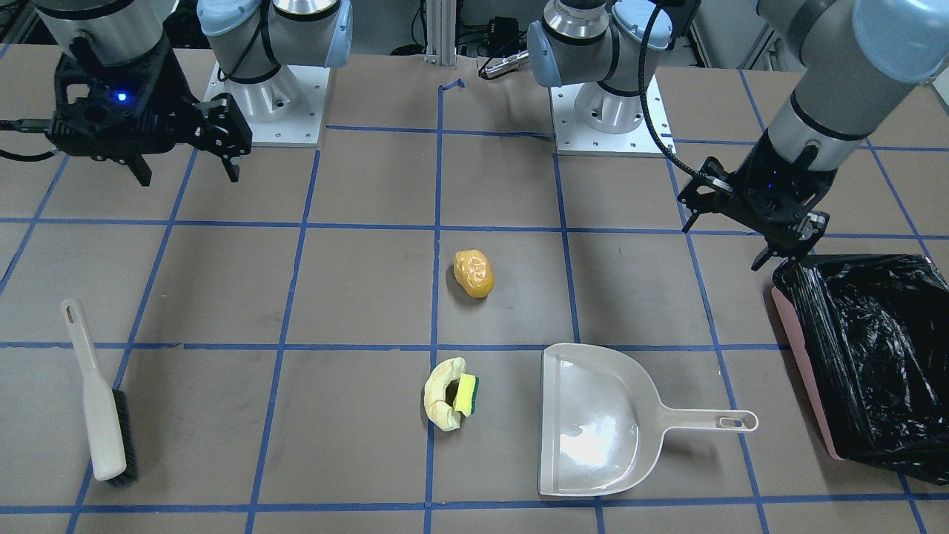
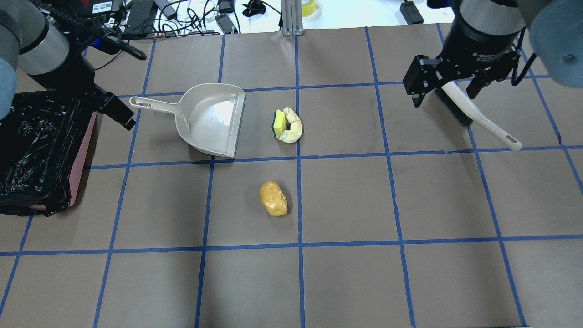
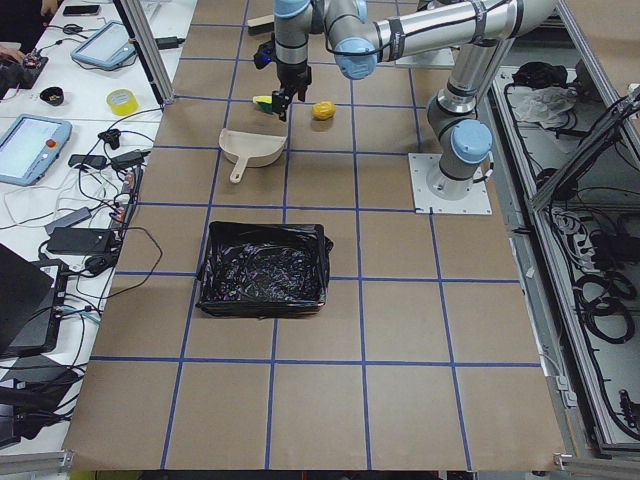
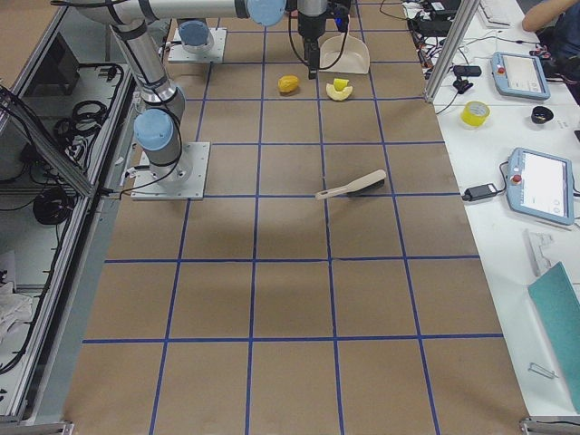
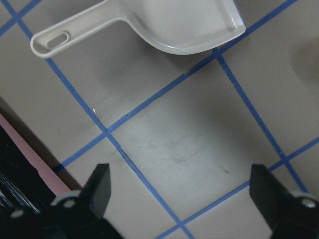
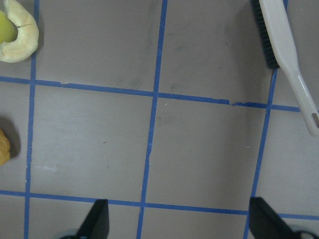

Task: Sweep and dump trash into bin
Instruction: 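Grasp the dustpan handle with left gripper while right gripper grasps the brush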

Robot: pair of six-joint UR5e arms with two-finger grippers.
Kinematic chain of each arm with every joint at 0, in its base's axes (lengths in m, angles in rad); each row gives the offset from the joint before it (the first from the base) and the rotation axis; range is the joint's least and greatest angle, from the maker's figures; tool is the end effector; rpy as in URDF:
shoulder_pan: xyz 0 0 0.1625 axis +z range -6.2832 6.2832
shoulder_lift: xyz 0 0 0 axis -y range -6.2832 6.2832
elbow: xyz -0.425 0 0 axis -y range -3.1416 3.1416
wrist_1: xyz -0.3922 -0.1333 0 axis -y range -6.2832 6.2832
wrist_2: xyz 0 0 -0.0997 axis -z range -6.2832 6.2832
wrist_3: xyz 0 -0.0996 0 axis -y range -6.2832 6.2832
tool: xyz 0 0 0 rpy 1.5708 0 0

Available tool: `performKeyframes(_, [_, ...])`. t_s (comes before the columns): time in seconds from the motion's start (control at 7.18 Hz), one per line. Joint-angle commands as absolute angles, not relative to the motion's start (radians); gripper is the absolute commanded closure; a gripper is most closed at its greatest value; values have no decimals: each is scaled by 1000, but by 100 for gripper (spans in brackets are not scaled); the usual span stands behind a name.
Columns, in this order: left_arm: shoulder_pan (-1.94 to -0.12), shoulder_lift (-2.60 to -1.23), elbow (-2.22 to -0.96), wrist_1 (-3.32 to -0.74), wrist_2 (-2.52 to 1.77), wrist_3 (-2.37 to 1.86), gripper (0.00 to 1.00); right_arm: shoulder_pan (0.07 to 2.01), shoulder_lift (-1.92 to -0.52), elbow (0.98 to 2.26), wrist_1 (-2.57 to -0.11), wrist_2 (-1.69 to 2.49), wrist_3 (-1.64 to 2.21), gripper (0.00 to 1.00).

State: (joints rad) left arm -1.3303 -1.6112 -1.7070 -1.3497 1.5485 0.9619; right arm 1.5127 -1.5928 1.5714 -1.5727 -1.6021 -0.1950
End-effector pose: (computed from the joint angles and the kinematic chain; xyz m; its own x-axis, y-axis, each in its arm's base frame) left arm -0.0108 -0.5250 0.4232 -0.7507 0.6602 -0.0237 0.6606 0.7495 -0.0437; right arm 0.1018 -0.4915 0.4986 -0.9901 -0.1357 0.0352 -0.1364 0.9905 -0.0168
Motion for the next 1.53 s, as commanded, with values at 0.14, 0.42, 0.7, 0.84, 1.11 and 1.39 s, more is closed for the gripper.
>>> performKeyframes(0.14, [-1319, -1751, -1767, -1025, 1549, 1522, 0, 1366, -1415, 1615, -1750, -1656, -550, 0])
performKeyframes(0.42, [-1319, -1828, -1758, -965, 1555, 1683, 0, 1236, -1295, 1690, -1993, -1660, -865, 0])
performKeyframes(0.7, [-1319, -1896, -1733, -954, 1545, 1700, 0, 1178, -1195, 1700, -2097, -1672, -1059, 0])
performKeyframes(0.84, [-1319, -1929, -1711, -909, 1543, 1716, 0, 1155, -1163, 1700, -2132, -1672, -1109, 0])
performKeyframes(1.11, [-1319, -1991, -1677, -910, 1496, 1689, 2, 1143, -1131, 1703, -2139, -1674, -1117, 7])
performKeyframes(1.39, [-1318, -2006, -1649, -910, 1490, 1628, 7, 1143, -1137, 1704, -2070, -1674, -1117, 15])
